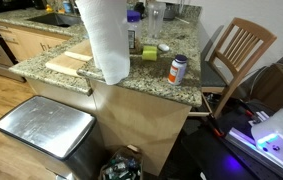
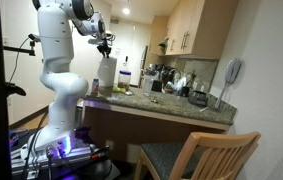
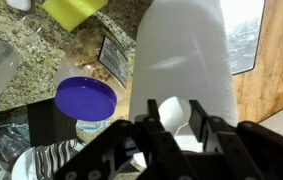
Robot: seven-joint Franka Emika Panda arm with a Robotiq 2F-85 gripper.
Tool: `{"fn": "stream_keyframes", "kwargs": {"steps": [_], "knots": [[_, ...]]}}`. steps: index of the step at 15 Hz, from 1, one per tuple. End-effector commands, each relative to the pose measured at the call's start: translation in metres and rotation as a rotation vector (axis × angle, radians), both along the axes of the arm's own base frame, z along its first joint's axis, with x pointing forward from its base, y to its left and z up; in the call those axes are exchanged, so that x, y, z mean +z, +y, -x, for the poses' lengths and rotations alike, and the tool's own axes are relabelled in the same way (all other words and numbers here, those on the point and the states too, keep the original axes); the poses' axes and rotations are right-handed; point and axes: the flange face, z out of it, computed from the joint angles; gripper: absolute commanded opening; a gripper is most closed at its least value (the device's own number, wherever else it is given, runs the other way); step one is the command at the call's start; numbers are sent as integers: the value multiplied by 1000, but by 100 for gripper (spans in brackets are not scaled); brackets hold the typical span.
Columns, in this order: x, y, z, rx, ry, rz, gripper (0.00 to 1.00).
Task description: Pick the spoon on top of the paper towel and put it on the table
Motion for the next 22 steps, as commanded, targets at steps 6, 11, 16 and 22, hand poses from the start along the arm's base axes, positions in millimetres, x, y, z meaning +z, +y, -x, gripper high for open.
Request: {"fn": "stream_keyframes", "kwargs": {"steps": [6, 11, 16, 22], "knots": [[57, -66, -37, -87, 156, -275, 5], [110, -197, -59, -124, 269, -614, 5], [117, -205, -62, -146, 252, -617, 21], [120, -269, -106, -398, 377, -710, 5]]}}
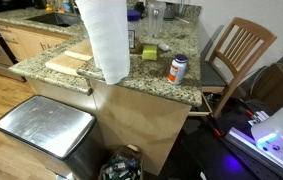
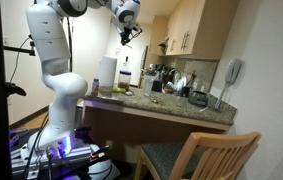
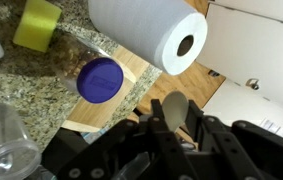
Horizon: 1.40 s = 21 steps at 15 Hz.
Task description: Pick the spoon on top of the paper towel and put it on the table
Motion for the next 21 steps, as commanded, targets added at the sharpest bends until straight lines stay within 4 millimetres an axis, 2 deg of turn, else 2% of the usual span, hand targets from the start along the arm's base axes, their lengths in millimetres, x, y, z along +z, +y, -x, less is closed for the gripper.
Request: {"fn": "stream_keyframes", "kwargs": {"steps": [1, 2, 4, 5, 7, 8, 9, 13, 16, 17, 20, 21], "knots": [[4, -76, -40, -151, 117, -59, 5], [1, -95, -47, -202, 146, -73, 5], [-5, -115, -56, -279, 215, -129, 5], [-4, -109, -46, -238, 151, -83, 21], [-9, -120, -54, -277, 183, -108, 21], [-10, -119, -55, -282, 190, -110, 5], [-17, -120, -61, -323, 246, -102, 5], [-57, -149, -92, -493, 433, -142, 5], [-84, -156, -110, -574, 575, -203, 5], [-77, -152, -98, -547, 493, -170, 21], [-92, -153, -110, -577, 548, -183, 21], [-96, -156, -113, -579, 586, -212, 5]]}}
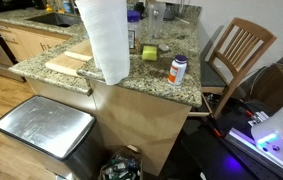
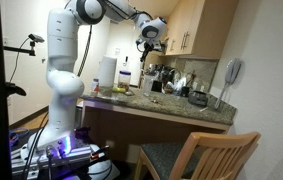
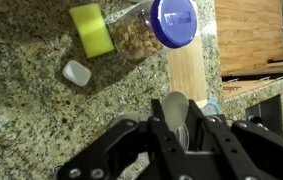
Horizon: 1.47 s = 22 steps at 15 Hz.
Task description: Pick the spoon on top of the paper towel and put it on the table
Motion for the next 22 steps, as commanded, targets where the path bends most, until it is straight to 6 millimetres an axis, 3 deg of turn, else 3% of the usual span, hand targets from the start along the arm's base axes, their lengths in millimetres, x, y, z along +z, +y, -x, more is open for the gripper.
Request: {"fn": "stream_keyframes", "kwargs": {"steps": [1, 7, 8, 9, 11, 12, 21, 22], "knots": [[-8, -5, -5, -13, 29, -64, 5], [-40, -1, -23, -67, 112, -173, 5], [-27, 0, -17, -49, 70, -139, 5], [-32, 1, -20, -51, 80, -139, 21], [-32, 1, -20, -50, 79, -139, 21], [-32, 1, -21, -54, 88, -146, 5], [-57, 1, -53, -227, 270, -248, 5], [-58, -1, -42, -198, 235, -217, 21]]}}
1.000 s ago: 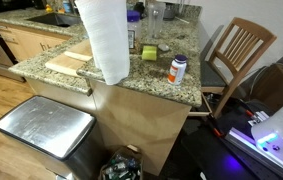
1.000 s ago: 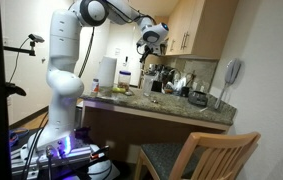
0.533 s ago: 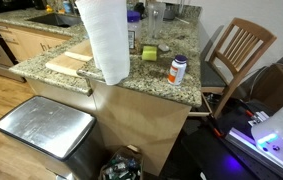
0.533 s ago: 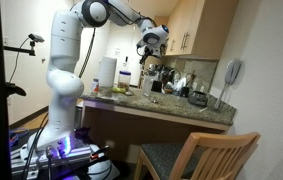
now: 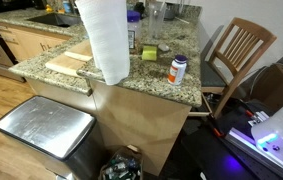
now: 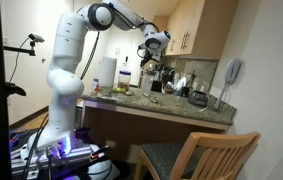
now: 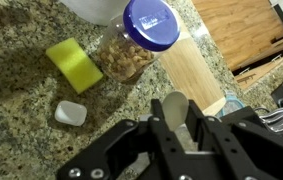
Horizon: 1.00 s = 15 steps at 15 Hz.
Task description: Pick the spoon on top of the paper towel and put it on the table
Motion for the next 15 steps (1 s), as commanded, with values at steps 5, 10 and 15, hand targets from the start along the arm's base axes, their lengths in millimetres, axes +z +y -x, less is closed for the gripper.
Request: {"fn": "stream_keyframes", "kwargs": {"steps": [5, 10, 15], "knots": [[-5, -2, -12, -38, 49, -57, 5], [-11, -3, -30, -181, 111, -206, 5], [-25, -6, -32, -255, 170, -186, 21]]}}
